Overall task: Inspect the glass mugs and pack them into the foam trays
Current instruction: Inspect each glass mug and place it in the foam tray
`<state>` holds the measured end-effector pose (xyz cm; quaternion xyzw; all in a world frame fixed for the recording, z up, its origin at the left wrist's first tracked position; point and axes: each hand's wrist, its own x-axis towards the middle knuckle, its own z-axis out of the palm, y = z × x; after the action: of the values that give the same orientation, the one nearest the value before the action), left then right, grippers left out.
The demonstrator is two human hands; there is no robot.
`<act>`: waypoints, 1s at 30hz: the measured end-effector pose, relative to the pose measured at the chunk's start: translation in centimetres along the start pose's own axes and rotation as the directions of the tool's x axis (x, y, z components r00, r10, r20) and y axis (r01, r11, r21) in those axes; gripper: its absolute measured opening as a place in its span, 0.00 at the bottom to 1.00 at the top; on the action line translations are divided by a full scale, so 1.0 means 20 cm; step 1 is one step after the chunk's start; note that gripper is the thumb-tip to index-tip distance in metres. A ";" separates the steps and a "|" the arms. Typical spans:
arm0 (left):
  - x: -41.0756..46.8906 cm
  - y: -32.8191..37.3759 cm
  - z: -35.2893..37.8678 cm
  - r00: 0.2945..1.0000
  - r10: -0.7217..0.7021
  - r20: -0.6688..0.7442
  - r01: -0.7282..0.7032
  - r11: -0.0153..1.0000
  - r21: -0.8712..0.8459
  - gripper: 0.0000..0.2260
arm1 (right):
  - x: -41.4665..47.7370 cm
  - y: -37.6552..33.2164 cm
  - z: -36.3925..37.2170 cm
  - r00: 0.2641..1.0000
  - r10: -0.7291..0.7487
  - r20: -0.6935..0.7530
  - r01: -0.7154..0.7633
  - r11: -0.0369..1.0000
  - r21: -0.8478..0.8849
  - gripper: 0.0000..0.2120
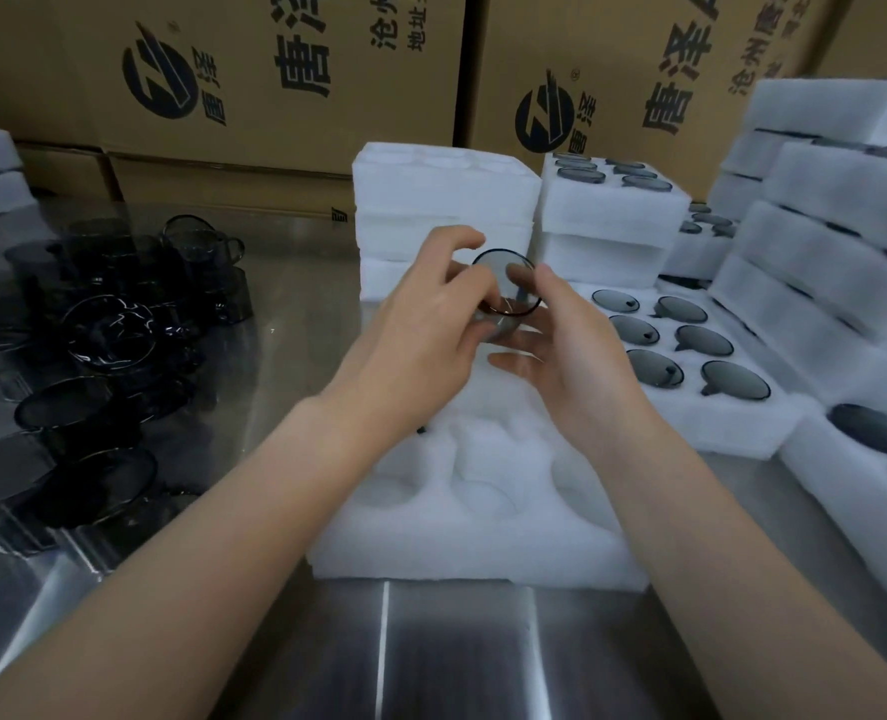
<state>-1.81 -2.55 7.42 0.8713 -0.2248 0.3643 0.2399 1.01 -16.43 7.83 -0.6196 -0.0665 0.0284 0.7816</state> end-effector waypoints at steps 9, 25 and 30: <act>-0.04 -0.07 0.03 0.928 -0.358 0.107 0.365 0.810 -0.460 0.30 | -0.02 0.01 0.01 0.998 -0.018 0.065 0.010 0.992 0.129 0.11; -0.04 -0.04 -0.01 0.982 -0.163 0.094 0.187 0.897 -0.402 0.27 | -0.02 0.03 0.03 0.997 0.002 0.080 -0.002 1.000 0.002 0.16; -0.05 -0.05 0.00 0.977 -0.188 0.097 0.211 0.870 -0.445 0.32 | -0.02 0.06 0.04 0.996 -0.037 0.084 0.046 0.993 -0.112 0.24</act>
<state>-1.92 -1.61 6.46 0.8189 -0.2184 0.2529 0.4668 0.44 -15.36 6.85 -0.6600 -0.1127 0.0335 0.7420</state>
